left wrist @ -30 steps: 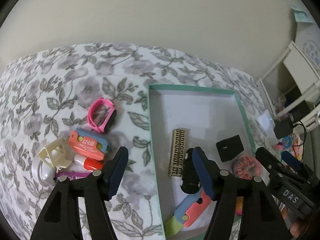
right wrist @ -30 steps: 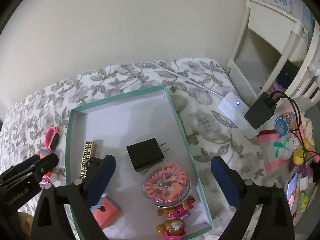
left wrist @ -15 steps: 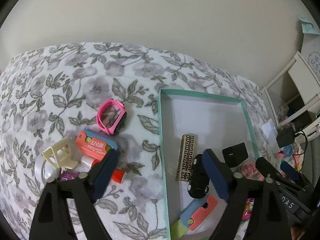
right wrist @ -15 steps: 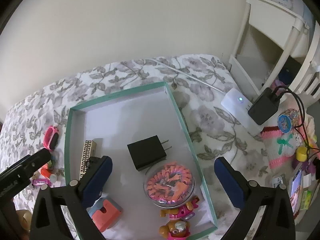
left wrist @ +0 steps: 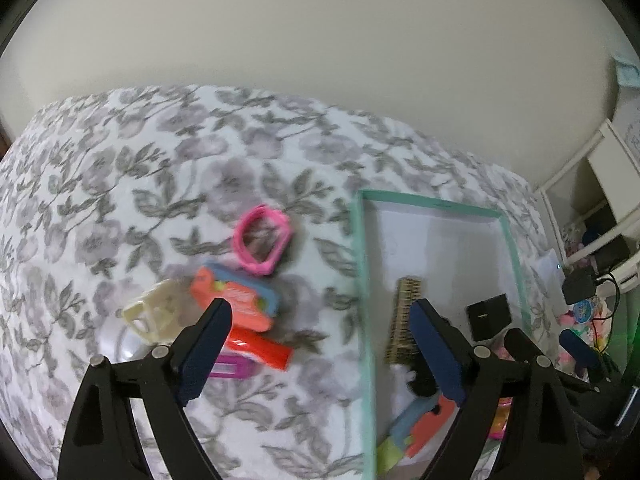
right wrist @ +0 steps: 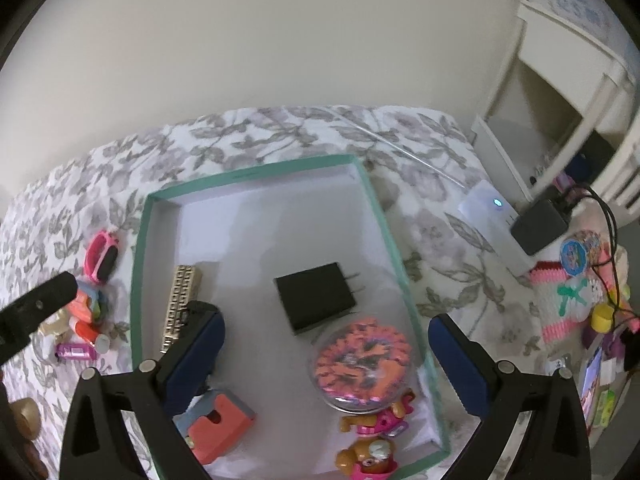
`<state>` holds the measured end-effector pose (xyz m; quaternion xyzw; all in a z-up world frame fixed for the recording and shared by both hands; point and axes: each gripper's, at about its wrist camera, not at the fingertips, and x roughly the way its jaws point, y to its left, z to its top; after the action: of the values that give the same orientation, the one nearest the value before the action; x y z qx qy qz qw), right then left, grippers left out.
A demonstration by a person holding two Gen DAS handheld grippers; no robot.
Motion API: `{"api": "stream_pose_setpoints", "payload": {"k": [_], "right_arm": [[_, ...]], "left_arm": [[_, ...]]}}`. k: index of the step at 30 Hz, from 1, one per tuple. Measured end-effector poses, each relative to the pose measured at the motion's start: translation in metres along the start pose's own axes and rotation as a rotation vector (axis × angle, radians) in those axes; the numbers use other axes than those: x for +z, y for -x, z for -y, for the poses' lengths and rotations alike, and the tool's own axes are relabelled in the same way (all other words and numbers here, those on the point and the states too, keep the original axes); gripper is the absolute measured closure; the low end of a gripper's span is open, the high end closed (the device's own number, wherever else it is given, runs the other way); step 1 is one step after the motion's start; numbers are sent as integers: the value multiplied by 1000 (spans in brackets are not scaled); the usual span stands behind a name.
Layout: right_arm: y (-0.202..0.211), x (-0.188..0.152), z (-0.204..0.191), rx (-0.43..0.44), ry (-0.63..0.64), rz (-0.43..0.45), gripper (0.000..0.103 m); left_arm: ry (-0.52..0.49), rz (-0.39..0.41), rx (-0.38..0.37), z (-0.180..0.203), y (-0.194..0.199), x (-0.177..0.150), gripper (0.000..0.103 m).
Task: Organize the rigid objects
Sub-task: 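Move both open tools back to the remaining toys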
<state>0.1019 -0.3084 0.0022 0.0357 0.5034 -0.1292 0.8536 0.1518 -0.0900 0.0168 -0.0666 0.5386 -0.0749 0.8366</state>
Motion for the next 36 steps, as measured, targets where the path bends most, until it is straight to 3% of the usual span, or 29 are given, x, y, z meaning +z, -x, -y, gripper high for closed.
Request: {"api": "stream_pose_setpoints", "payload": {"k": [5, 13, 25, 36], "right_arm": [[5, -3, -37, 34, 92, 38, 0], [18, -7, -96, 203, 147, 91, 0], [14, -15, -161, 296, 231, 93, 4], [-18, -37, -215, 286, 363, 34, 18]], "left_arm": [[66, 13, 91, -38, 12, 5, 12], [135, 23, 177, -94, 32, 9, 12], [287, -10, 156, -168, 41, 3, 12], [325, -96, 136, -188, 13, -6, 12]]}}
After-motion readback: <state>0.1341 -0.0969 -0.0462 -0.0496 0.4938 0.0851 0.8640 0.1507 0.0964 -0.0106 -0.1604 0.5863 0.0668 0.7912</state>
